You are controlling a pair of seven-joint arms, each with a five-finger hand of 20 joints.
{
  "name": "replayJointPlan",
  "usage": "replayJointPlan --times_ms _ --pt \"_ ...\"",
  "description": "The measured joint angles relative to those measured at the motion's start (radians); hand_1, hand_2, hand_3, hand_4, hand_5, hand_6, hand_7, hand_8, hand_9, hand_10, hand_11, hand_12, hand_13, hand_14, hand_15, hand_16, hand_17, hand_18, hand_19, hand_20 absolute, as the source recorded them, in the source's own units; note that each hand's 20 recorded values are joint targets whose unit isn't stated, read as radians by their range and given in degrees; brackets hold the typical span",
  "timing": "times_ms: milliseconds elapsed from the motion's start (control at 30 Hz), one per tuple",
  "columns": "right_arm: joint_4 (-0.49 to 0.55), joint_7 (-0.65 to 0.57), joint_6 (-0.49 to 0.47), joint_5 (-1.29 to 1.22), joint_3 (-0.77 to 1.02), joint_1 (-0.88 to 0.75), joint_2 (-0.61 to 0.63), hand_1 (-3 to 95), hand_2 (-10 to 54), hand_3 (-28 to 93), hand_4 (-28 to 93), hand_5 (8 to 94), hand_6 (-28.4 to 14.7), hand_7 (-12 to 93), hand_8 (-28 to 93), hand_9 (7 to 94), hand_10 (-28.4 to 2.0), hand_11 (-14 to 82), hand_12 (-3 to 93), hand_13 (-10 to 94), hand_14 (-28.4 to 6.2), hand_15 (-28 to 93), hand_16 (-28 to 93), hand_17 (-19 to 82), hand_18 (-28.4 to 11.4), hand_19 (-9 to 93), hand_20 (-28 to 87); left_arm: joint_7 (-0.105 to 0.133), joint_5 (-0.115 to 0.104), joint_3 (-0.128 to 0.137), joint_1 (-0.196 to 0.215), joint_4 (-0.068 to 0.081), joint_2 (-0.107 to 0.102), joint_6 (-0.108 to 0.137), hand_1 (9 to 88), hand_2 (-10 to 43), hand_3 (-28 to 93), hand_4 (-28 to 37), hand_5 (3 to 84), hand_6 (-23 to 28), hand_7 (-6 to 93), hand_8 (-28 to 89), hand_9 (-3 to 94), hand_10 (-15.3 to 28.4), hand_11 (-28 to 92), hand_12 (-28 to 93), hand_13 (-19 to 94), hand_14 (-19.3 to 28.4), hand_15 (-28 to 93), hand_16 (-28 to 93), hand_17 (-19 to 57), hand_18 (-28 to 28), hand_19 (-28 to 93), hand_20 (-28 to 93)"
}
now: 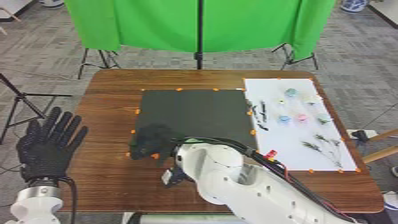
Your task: Arrange flowers
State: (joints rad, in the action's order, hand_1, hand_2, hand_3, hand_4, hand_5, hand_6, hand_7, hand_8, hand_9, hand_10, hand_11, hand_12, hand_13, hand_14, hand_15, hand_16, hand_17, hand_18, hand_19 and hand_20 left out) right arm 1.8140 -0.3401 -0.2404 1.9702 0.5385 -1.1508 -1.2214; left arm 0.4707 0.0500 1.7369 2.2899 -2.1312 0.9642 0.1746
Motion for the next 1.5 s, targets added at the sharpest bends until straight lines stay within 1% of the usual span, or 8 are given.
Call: replayJointPlan --times_ms 167,267,500,567,733,833,1100,1500 --pt "-0.005 0.060 -0.072 0.305 -0.011 -0.014 -0.015 32.5 9.3 80 -25 54.7 -1.2 19 -13 32.3 -22.8 10.5 16.1 16 -20.9 40 5 8 -21.2 60 19 -0.009 0.004 -0.012 -0.014 0.001 -0.004 0.023 27.6 10.8 74 -28.3 40.3 5.6 15.1 -11 34.7 12.9 19 9 27 11.8 24 -5 -3.1 10.5 20 11" --pt "-0.023 0.017 -0.065 0.300 -0.019 -0.018 -0.028 30.8 9.7 81 -25 53.9 -2.3 18 -12 31.3 -23.7 10.4 16.3 15 -21.4 41 5 9 -21.6 60 19 -0.013 0.004 -0.019 -0.025 0.001 -0.005 0.036 27.6 10.9 74 -28.3 40.5 5.7 15.2 -11 34.8 12.9 19 9 27 11.9 25 -5 -3.1 10.6 20 11" --pt "-0.035 -0.099 -0.046 0.270 -0.052 -0.013 -0.025 29.4 8.2 79 -24 55.9 -1.7 18 -12 34.6 -24.5 11.8 17.2 15 -22.5 43 5 9 -22.5 62 20 -0.013 0.002 -0.018 -0.025 0.001 -0.005 0.037 27.6 11.0 74 -28.3 40.6 5.6 15.2 -11 34.9 13.1 19 9 27 11.9 25 -6 -3.2 10.6 20 11" --pt "-0.036 -0.103 -0.079 0.271 -0.052 -0.010 -0.025 28.7 9.6 78 -24 53.2 -3.6 17 -11 34.0 -25.0 12.6 18.3 15 -22.7 44 6 10 -22.9 64 22 -0.014 0.002 -0.019 -0.026 0.001 -0.005 0.036 27.6 11.0 74 -28.3 40.5 5.6 15.3 -11 34.8 13.1 19 9 27 12.1 25 -6 -3.2 10.6 20 11" --pt "-0.028 -0.162 -0.162 0.255 -0.038 0.001 -0.042 28.6 11.1 77 -22 50.4 -7.5 13 -10 36.7 -26.3 25.5 24.3 19 -25.2 58 10 13 -24.0 71 26 -0.025 0.002 -0.024 -0.033 0.004 -0.005 0.035 27.6 11.3 74 -28.3 40.6 5.7 15.2 -11 34.7 13.3 19 9 26 12.3 26 -5 -3.2 10.6 20 11" --pt "-0.028 -0.207 -0.181 0.224 -0.032 0.005 -0.057 27.2 11.8 77 -21 46.9 -13.0 9 -8 37.8 -26.6 31.3 26.5 21 -25.9 63 12 15 -24.4 73 28 -0.026 0.000 -0.024 -0.037 0.005 -0.006 0.035 27.6 11.4 74 -28.3 40.6 5.8 15.2 -11 34.7 13.3 19 9 26 12.4 26 -5 -3.3 10.6 20 11" --pt "-0.041 -0.265 -0.193 0.104 0.007 0.008 -0.083 25.7 11.9 76 -20 43.2 -17.1 6 -7 35.6 -27.1 29.9 25.6 20 -26.0 62 12 15 -24.1 73 28 -0.029 -0.005 -0.026 -0.054 0.013 -0.008 0.034 27.8 11.7 74 -28.3 40.7 6.0 15.0 -11 34.7 13.5 19 9 26 12.5 26 -5 -3.3 10.7 20 11" --pt "-0.072 -0.285 -0.165 0.104 0.004 0.029 -0.091 25.4 11.6 76 -20 43.3 -17.0 6 -7 33.0 -27.2 20.9 21.4 17 -25.5 58 9 13 -23.7 70 27 -0.035 -0.020 -0.037 -0.062 0.015 -0.011 0.033 27.7 11.8 74 -28.3 40.6 6.0 14.7 -11 34.7 13.5 19 9 26 12.5 26 -5 -3.2 10.7 20 11"
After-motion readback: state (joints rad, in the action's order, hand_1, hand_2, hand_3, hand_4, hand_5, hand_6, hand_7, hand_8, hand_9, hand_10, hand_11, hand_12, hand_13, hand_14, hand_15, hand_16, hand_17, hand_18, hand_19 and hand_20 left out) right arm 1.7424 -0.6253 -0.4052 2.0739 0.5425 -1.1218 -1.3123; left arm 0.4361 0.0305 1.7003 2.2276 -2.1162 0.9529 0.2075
